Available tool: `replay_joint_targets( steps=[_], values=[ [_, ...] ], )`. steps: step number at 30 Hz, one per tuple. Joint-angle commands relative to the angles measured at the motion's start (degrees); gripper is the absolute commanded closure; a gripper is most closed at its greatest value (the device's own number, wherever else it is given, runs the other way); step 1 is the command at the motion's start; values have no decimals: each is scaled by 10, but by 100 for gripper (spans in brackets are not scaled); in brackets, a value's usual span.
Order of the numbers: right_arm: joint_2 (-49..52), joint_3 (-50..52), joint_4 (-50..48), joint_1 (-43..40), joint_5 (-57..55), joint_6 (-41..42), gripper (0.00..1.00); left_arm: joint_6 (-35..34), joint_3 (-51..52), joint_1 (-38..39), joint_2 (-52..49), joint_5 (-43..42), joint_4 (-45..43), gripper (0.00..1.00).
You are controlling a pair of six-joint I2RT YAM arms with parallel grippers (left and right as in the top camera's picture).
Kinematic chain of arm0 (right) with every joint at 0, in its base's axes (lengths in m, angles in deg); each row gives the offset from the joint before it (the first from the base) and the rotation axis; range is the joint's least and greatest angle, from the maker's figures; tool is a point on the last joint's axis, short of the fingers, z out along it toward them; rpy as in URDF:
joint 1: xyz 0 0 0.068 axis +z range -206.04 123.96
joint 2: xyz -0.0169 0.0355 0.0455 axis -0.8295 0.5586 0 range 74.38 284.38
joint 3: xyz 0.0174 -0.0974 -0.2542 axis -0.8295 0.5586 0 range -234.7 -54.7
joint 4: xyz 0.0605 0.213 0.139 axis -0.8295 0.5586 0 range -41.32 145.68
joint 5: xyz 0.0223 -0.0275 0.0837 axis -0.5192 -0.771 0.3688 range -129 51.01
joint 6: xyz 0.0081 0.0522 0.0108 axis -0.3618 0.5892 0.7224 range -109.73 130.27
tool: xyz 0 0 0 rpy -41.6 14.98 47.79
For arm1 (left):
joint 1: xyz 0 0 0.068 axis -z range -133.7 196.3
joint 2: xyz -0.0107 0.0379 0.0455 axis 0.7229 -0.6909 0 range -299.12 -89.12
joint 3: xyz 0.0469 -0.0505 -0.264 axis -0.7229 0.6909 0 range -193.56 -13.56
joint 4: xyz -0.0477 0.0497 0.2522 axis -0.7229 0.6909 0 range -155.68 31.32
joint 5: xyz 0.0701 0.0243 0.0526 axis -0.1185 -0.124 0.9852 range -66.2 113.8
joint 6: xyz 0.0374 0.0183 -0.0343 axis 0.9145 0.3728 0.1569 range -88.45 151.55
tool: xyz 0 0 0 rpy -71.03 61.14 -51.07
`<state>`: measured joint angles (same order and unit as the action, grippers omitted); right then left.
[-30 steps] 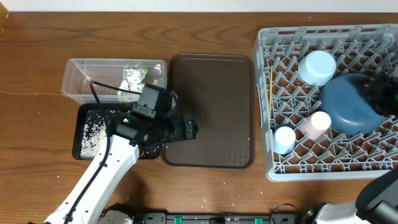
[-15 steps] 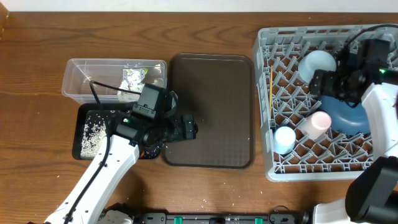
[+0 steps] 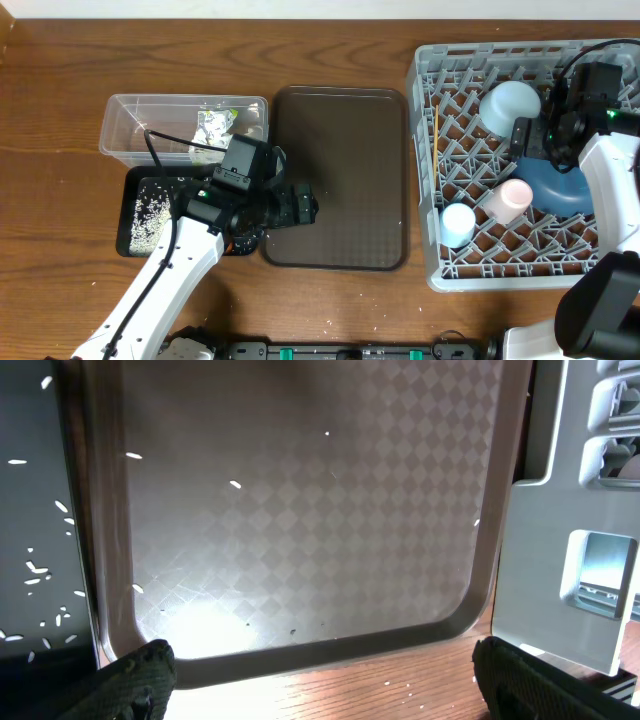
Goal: Sort waste into correct bins and load items into the dishwasher rack
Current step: 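Open the right gripper to release the plate in the rack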
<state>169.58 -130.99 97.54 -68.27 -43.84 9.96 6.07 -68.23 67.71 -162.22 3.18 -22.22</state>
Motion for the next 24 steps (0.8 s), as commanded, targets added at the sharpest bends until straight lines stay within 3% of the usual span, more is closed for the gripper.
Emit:
replay_joint_targets(
  steps=[1, 24],
  values=[
    [-12, 2, 2, 4, -11, -6, 1, 3, -12, -2, -1, 5, 1, 3],
    [-4, 2, 2, 5, -12, -6, 1, 3, -12, -2, -1, 5, 1, 3]
  ],
)
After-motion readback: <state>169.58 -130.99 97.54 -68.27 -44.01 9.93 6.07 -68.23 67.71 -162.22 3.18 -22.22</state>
